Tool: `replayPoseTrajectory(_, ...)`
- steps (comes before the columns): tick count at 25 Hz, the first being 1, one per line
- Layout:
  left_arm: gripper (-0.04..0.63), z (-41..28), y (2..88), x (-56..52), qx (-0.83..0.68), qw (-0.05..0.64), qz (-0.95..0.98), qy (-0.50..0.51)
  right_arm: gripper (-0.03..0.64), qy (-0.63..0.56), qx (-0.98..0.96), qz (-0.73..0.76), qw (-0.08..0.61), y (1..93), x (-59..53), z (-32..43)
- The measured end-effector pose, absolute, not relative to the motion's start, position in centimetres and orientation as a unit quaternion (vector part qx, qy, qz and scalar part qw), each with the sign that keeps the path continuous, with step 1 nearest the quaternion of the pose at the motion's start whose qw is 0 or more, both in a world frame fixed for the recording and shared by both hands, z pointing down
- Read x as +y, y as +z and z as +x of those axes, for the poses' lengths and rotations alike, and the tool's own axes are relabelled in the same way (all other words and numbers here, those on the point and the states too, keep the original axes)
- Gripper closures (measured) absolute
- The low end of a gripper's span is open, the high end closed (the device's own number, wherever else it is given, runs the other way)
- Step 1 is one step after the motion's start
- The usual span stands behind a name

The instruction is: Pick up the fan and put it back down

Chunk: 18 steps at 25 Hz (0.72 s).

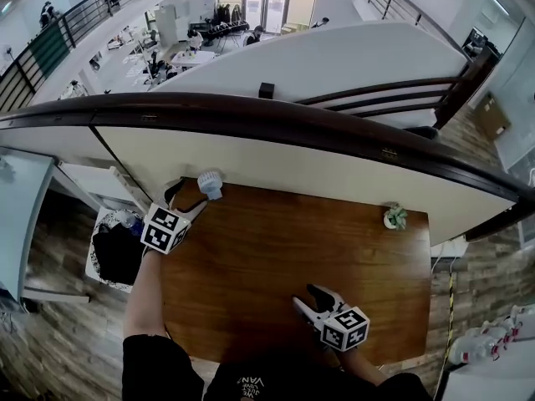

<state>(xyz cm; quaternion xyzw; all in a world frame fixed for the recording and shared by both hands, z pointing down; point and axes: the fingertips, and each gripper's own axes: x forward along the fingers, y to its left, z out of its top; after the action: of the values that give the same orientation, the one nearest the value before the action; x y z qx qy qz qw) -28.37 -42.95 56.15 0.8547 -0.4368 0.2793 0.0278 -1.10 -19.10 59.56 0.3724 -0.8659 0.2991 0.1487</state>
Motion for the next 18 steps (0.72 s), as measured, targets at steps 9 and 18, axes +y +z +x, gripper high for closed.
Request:
replayPoseTrajectory(9, 0.285, -26.4, 52.0, -34.0, -0.501, 0.024, 0.828, 0.252, 0.42, 0.283, -0.878, 0.357, 0.148, 57.5, -16.3, 4.0)
replayPoseTrajectory(18, 0.285, -20.0, 49.3, -26.8, -0.542, 0.03, 0.817, 0.197, 0.422, 0.275, -0.884, 0.354, 0.134, 56.5, -14.6, 9.5)
